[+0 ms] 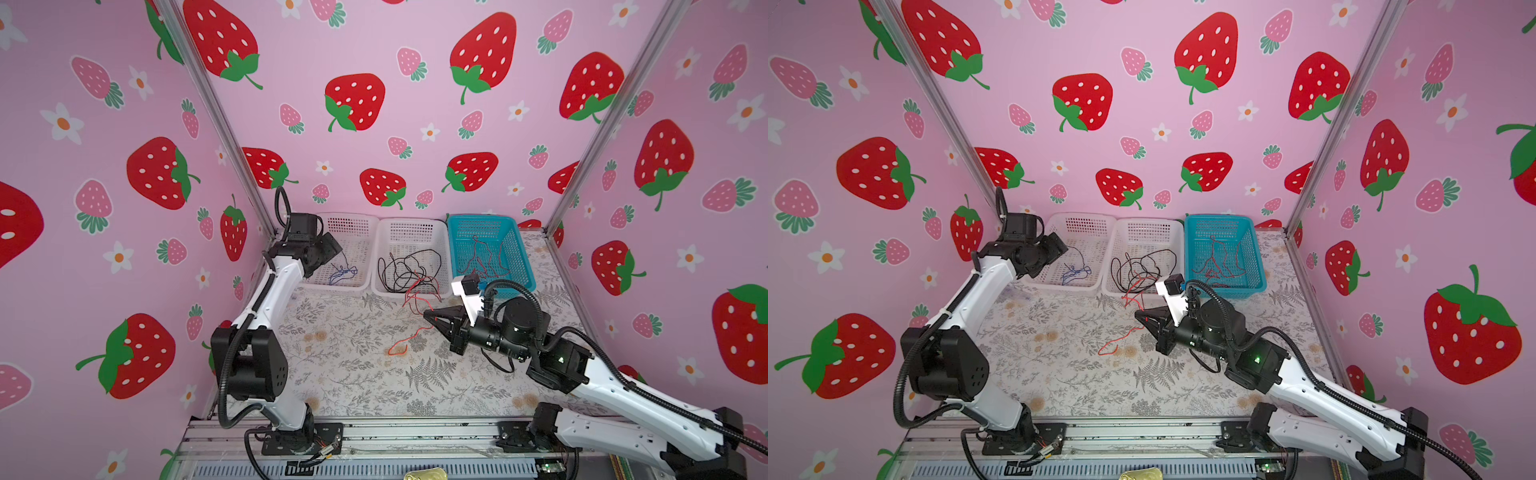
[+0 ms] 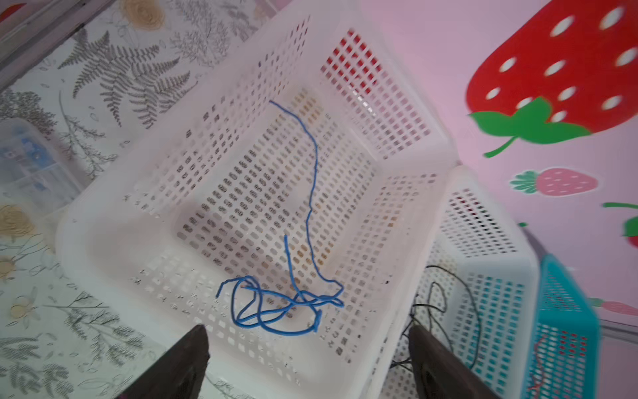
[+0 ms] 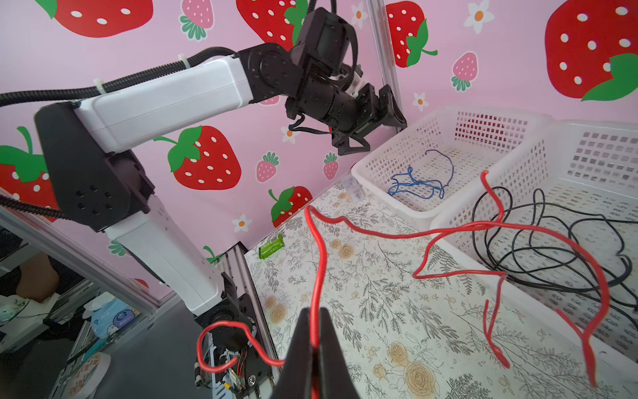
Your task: Untangle the cables
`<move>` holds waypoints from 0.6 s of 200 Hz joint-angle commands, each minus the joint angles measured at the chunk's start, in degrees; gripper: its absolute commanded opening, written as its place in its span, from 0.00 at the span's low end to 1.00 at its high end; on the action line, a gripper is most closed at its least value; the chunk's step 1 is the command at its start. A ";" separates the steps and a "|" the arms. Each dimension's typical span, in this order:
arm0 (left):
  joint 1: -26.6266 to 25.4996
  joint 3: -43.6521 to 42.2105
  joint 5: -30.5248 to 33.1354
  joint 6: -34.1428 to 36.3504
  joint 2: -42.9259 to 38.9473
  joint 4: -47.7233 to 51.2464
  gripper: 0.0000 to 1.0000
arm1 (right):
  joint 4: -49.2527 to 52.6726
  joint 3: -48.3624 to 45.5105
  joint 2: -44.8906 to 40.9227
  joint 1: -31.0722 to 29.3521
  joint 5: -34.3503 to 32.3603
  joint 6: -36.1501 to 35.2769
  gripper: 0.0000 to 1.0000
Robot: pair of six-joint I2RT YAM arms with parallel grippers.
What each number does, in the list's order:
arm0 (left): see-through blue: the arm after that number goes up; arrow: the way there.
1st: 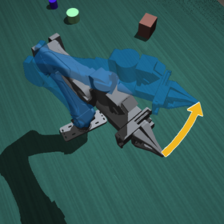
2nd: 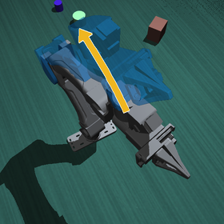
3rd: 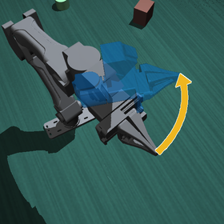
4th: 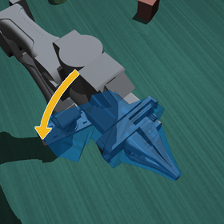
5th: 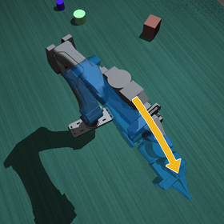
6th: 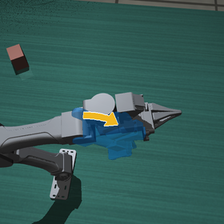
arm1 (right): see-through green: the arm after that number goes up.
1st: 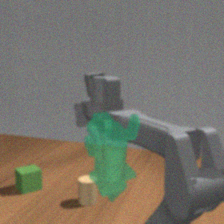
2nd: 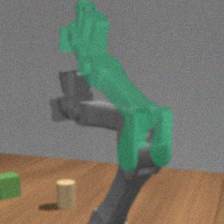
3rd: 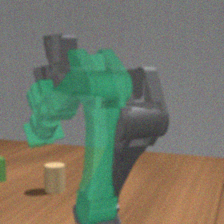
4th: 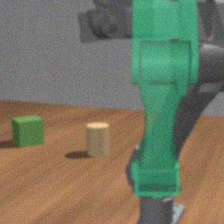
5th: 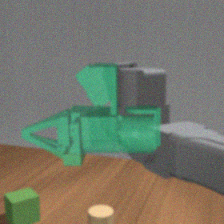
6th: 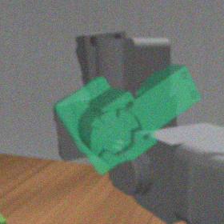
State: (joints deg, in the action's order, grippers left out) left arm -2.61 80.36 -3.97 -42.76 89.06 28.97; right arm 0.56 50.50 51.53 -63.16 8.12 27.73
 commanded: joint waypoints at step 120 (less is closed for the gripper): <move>-19.69 -46.70 -22.40 3.98 -41.53 -44.14 0.93 | 2.61 7.30 -6.41 -0.44 4.03 0.91 0.00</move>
State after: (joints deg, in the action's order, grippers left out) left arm -20.23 34.70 -22.63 -43.64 50.70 -5.91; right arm 3.16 58.08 46.63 -63.18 9.15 27.55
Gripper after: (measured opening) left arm 0.928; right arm 0.058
